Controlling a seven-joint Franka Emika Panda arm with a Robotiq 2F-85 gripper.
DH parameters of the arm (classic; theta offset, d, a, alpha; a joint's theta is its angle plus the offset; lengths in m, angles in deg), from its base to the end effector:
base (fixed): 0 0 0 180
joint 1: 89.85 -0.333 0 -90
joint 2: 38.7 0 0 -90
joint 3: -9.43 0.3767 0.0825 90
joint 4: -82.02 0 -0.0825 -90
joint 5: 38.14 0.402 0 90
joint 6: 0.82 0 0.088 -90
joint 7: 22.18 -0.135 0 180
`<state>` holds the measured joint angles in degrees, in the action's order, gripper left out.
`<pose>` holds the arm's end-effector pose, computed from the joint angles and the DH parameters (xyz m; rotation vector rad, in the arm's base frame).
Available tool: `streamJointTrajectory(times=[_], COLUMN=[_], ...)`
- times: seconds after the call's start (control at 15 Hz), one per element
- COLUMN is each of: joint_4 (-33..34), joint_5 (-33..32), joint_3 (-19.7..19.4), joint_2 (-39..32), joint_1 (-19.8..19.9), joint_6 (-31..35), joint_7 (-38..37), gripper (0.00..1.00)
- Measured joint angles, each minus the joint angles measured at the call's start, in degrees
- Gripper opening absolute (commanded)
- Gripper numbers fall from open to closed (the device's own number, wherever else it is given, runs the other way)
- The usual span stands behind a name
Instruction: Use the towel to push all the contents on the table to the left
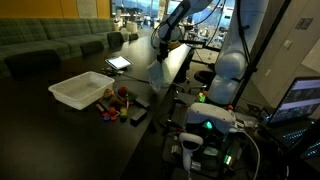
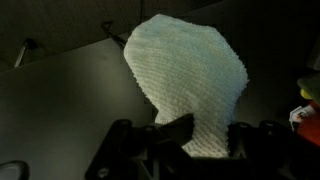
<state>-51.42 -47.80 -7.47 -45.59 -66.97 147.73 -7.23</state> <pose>0.4264 -0.3531 0.3221 2.9234 -0.4288 0.1015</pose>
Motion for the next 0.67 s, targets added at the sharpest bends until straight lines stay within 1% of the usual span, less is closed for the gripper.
streamJointTrajectory(times=[0.2, 0.33, 0.67], joint_4=[-0.8, -1.0, -0.7], joint_5=[-0.4, 0.8, 5.3], joint_3=[0.3, 1.3, 6.3], joint_2=[-0.3, -1.9, -9.4], joint_1=[-1.5, -3.2, -6.7], joint_6=[0.0, 0.1, 0.2], joint_7=[-0.9, -1.3, -1.2], gripper=[0.10, 0.10, 0.10])
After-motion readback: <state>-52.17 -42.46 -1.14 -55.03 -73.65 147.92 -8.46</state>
